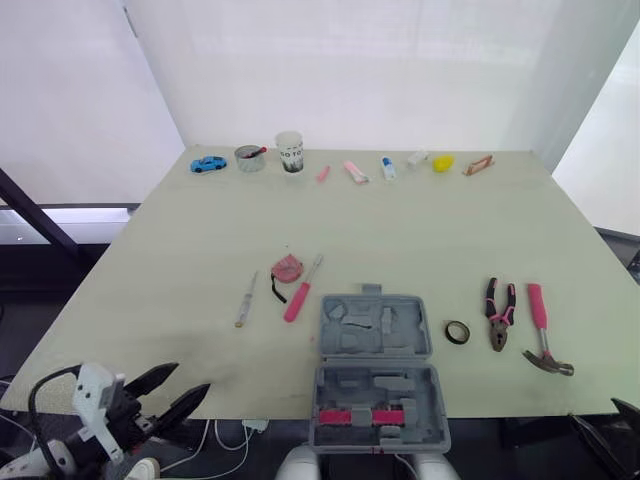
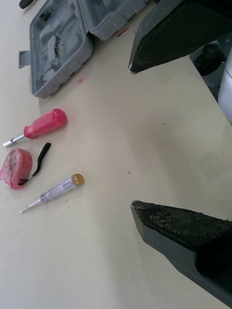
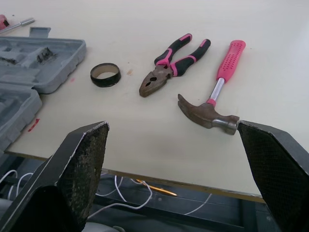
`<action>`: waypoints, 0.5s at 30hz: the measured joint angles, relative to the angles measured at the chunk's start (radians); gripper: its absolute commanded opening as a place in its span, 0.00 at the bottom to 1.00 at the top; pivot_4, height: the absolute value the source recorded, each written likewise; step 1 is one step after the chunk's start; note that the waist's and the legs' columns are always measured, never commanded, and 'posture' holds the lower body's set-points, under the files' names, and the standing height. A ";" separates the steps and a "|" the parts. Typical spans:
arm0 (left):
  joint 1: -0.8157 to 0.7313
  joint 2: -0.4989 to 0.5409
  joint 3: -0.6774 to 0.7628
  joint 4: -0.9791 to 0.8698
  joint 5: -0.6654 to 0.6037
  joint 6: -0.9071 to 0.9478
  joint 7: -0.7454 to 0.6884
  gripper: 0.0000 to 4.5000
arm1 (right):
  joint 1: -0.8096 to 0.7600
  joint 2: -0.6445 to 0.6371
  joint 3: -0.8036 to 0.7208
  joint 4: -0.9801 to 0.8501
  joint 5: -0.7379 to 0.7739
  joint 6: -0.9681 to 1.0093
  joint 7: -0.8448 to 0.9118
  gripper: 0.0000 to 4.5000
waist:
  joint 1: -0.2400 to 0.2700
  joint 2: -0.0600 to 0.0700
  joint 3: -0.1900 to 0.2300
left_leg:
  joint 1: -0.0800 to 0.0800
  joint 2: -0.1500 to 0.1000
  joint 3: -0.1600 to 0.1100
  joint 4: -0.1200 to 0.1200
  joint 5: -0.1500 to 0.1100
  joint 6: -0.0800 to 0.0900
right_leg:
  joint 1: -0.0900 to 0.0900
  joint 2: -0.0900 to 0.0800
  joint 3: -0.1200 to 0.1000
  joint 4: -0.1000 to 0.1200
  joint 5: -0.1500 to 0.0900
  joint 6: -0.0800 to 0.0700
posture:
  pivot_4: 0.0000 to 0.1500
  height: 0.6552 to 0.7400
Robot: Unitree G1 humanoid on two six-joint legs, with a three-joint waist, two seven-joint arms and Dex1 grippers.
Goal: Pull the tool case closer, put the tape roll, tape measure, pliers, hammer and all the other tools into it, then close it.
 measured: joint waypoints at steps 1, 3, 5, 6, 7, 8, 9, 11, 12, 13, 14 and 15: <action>-0.010 0.010 -0.005 0.004 0.000 -0.005 -0.011 1.00 | -0.001 -0.001 0.000 -0.002 -0.001 0.008 -0.011 0.99 | 0.000 0.000 0.000 | 0.000 0.000 0.000 0.000 0.000 0.000 | 0.000 0.000 0.000 0.000 0.000 0.000 | 1.00 1.00; -0.032 0.035 -0.021 0.004 0.000 -0.014 -0.046 1.00 | -0.004 -0.014 0.004 -0.021 -0.008 0.037 -0.036 0.99 | -0.001 0.001 0.000 | 0.000 0.000 0.000 -0.001 0.000 0.000 | 0.000 0.000 0.000 -0.001 0.000 0.000 | 1.00 1.00; -0.058 0.056 -0.062 -0.015 0.000 -0.021 -0.086 1.00 | -0.022 -0.045 0.020 -0.062 -0.021 0.071 -0.061 0.99 | -0.001 0.001 0.000 | -0.001 0.000 0.002 -0.001 0.000 0.000 | -0.001 0.000 0.000 -0.002 0.002 -0.003 | 1.00 1.00; -0.077 0.060 -0.079 -0.027 -0.002 -0.023 -0.099 1.00 | -0.030 -0.052 0.027 -0.085 -0.026 0.086 -0.070 0.99 | 0.000 0.001 0.000 | -0.001 0.000 0.002 -0.001 0.001 0.001 | -0.001 0.000 0.000 -0.002 0.002 -0.004 | 1.00 1.00; -0.092 0.069 -0.095 -0.038 -0.007 -0.017 -0.112 1.00 | -0.036 -0.065 0.036 -0.102 -0.034 0.100 -0.078 0.99 | -0.001 0.001 0.000 | -0.001 0.000 0.002 -0.002 0.002 0.003 | -0.001 0.001 0.000 -0.002 0.002 -0.004 | 1.00 1.00; -0.100 0.082 -0.109 -0.045 -0.016 -0.004 -0.126 1.00 | -0.040 -0.077 0.044 -0.117 -0.045 0.112 -0.088 0.99 | -0.001 0.001 0.000 | -0.002 0.000 0.002 -0.002 0.002 0.004 | -0.001 0.002 0.000 -0.002 0.002 -0.004 | 1.00 1.00; -0.107 0.094 -0.120 -0.051 -0.023 0.005 -0.136 1.00 | -0.046 -0.087 0.050 -0.126 -0.053 0.122 -0.094 0.99 | -0.001 0.001 0.000 | -0.002 0.000 0.002 -0.002 0.003 0.005 | -0.001 0.003 0.000 -0.002 0.002 -0.004 | 1.00 1.00; -0.137 0.125 -0.148 -0.070 -0.042 0.035 -0.174 1.00 | -0.076 -0.120 0.072 -0.151 -0.084 0.151 -0.112 0.99 | -0.001 0.001 0.000 | -0.002 0.000 0.003 -0.002 0.003 0.005 | -0.001 0.006 0.000 -0.002 0.002 -0.004 | 1.00 1.00; -0.151 0.131 -0.157 -0.073 -0.045 0.042 -0.180 1.00 | -0.084 -0.131 0.077 -0.159 -0.090 0.158 -0.114 0.99 | 0.000 0.002 0.000 | -0.002 0.000 0.004 -0.002 0.003 0.005 | -0.001 0.006 0.000 -0.002 0.002 -0.004 | 1.00 1.00; -0.175 0.135 -0.166 -0.079 -0.059 0.056 -0.192 1.00 | -0.102 -0.152 0.090 -0.175 -0.096 0.174 -0.119 0.99 | 0.001 0.002 0.000 | -0.002 -0.001 0.004 -0.002 0.003 0.005 | -0.001 0.006 0.000 -0.002 0.002 -0.004 | 1.00 1.00; -0.205 0.135 -0.176 -0.082 -0.075 0.064 -0.203 1.00 | -0.116 -0.174 0.102 -0.195 -0.107 0.192 -0.120 0.99 | 0.001 0.002 0.000 | -0.002 -0.001 0.004 -0.002 0.003 0.005 | -0.001 0.007 0.000 -0.002 0.002 -0.004 | 1.00 1.00; -0.222 0.136 -0.184 -0.084 -0.083 0.069 -0.212 1.00 | -0.121 -0.192 0.110 -0.206 -0.115 0.201 -0.121 0.99 | 0.002 0.002 0.000 | -0.001 -0.001 0.004 -0.002 0.003 0.005 | -0.001 0.007 0.000 -0.002 0.002 -0.004 | 1.00 1.00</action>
